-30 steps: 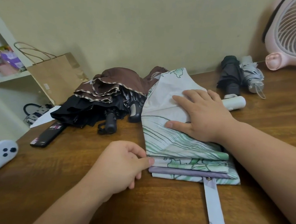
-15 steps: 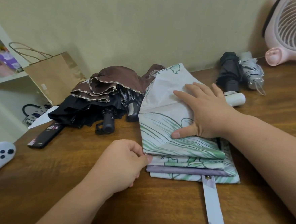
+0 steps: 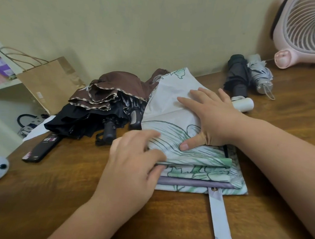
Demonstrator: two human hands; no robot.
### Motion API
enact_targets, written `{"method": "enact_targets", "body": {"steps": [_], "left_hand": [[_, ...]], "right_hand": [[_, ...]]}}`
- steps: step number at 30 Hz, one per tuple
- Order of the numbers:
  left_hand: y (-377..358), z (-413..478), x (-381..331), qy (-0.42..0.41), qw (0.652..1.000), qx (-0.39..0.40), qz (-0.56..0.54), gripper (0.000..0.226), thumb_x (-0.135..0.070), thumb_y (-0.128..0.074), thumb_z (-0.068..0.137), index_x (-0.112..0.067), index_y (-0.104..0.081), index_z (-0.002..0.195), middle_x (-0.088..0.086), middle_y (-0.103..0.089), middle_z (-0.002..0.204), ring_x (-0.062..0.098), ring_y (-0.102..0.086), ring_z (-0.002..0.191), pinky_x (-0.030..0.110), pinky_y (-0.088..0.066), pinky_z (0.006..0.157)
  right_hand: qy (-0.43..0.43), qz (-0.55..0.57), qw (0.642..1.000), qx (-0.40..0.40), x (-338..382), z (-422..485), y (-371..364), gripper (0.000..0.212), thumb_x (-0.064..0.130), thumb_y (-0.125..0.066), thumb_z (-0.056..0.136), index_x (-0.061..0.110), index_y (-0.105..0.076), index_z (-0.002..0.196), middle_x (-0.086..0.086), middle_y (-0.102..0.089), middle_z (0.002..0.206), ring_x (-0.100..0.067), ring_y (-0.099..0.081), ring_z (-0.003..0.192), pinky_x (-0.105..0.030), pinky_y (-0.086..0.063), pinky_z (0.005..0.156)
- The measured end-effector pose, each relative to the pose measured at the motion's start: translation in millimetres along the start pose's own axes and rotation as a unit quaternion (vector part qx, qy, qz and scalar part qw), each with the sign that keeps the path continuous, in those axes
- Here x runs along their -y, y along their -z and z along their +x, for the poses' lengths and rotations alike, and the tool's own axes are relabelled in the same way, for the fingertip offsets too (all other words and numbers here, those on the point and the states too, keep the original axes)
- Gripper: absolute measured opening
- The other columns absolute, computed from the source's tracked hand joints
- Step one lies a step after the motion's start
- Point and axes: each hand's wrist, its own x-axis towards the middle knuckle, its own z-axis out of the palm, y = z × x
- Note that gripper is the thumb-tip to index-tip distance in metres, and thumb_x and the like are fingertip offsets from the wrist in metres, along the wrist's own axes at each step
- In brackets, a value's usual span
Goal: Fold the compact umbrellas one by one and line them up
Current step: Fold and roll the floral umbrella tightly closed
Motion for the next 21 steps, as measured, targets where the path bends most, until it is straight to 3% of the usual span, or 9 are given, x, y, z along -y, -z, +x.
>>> {"method": "enact_targets", "body": {"steps": [1, 3, 8, 11, 14, 17, 21], "left_hand": [[-0.4, 2.3, 2.0, -0.032, 0.999, 0.018, -0.001, 0.006, -0.028, -0.074, 0.087, -0.025, -0.075, 0.093, -0.004, -0.061, 0.128, 0.015, -0.047, 0.125, 0.043, -0.034, 0.108], [-2.5, 4.0, 6.7, -0.074, 0.995, 0.07, -0.015, 0.015, -0.03, -0.062, 0.092, -0.023, -0.075, 0.086, -0.006, -0.065, 0.125, 0.012, -0.052, 0.126, 0.04, -0.033, 0.112], [-5.1, 3.7, 7.8, -0.083, 0.983, 0.158, -0.047, 0.027, -0.039, -0.045, 0.101, -0.026, -0.069, 0.101, -0.014, -0.067, 0.131, 0.005, -0.055, 0.13, 0.023, -0.026, 0.12], [3.5, 12.6, 1.2, -0.055, 0.985, 0.157, -0.032, 0.036, -0.05, -0.035, 0.105, -0.031, -0.066, 0.111, -0.018, -0.067, 0.111, 0.002, -0.056, 0.107, 0.02, -0.037, 0.104], [7.3, 33.9, -7.6, -0.063, 0.977, 0.198, 0.039, 0.044, -0.049, -0.023, 0.108, -0.031, -0.062, 0.098, -0.013, -0.055, 0.091, 0.009, -0.049, 0.091, 0.032, -0.04, 0.087], [5.9, 57.9, -10.3, -0.043, 0.959, 0.26, 0.103, 0.037, -0.051, -0.034, 0.107, -0.031, -0.065, 0.103, -0.011, -0.06, 0.097, 0.011, -0.054, 0.096, 0.035, -0.045, 0.091], [5.5, 86.7, -13.7, -0.018, 0.948, 0.293, 0.127, 0.037, -0.066, -0.046, 0.098, -0.038, -0.062, 0.116, -0.01, -0.067, 0.101, 0.013, -0.059, 0.093, 0.032, -0.046, 0.076]], "right_hand": [[-0.001, 0.002, 1.0, 0.002, 0.1, -0.3, 0.8, 0.144, 0.11, -0.037, 0.036, 0.045, 0.001, 0.158, 0.0, -0.004, 0.17, -0.021, 0.008, 0.156, -0.061, 0.007, 0.123], [-0.007, 0.006, 1.0, 0.013, 0.7, -2.0, 3.1, 0.143, 0.109, -0.039, 0.036, 0.045, 0.001, 0.158, 0.0, -0.002, 0.17, -0.019, 0.01, 0.156, -0.061, 0.008, 0.122], [-0.026, 0.022, 0.999, 0.013, 3.5, -6.0, 6.1, 0.118, 0.1, -0.018, 0.056, 0.044, -0.005, 0.159, 0.0, -0.002, 0.171, -0.017, 0.009, 0.157, -0.06, 0.01, 0.122], [-0.042, 0.03, 0.999, 0.007, 4.3, -5.2, 5.6, 0.113, 0.096, -0.009, 0.059, 0.044, -0.008, 0.159, 0.0, -0.005, 0.171, -0.016, 0.008, 0.157, -0.06, 0.01, 0.122], [-0.042, 0.016, 0.999, 0.018, 2.4, -5.4, 5.8, 0.124, 0.099, -0.022, 0.05, 0.043, -0.005, 0.159, 0.0, -0.004, 0.17, -0.017, 0.009, 0.157, -0.061, 0.009, 0.122], [-0.043, 0.017, 0.999, 0.022, -1.4, -7.2, 8.0, 0.132, 0.1, -0.037, 0.045, 0.043, -0.003, 0.159, 0.001, -0.004, 0.17, -0.018, 0.009, 0.157, -0.061, 0.007, 0.123], [-0.061, 0.023, 0.998, 0.027, -5.7, -7.8, 11.0, 0.134, 0.094, -0.059, 0.049, 0.045, -0.001, 0.159, 0.002, -0.001, 0.17, -0.017, 0.012, 0.156, -0.06, 0.008, 0.123]]}}
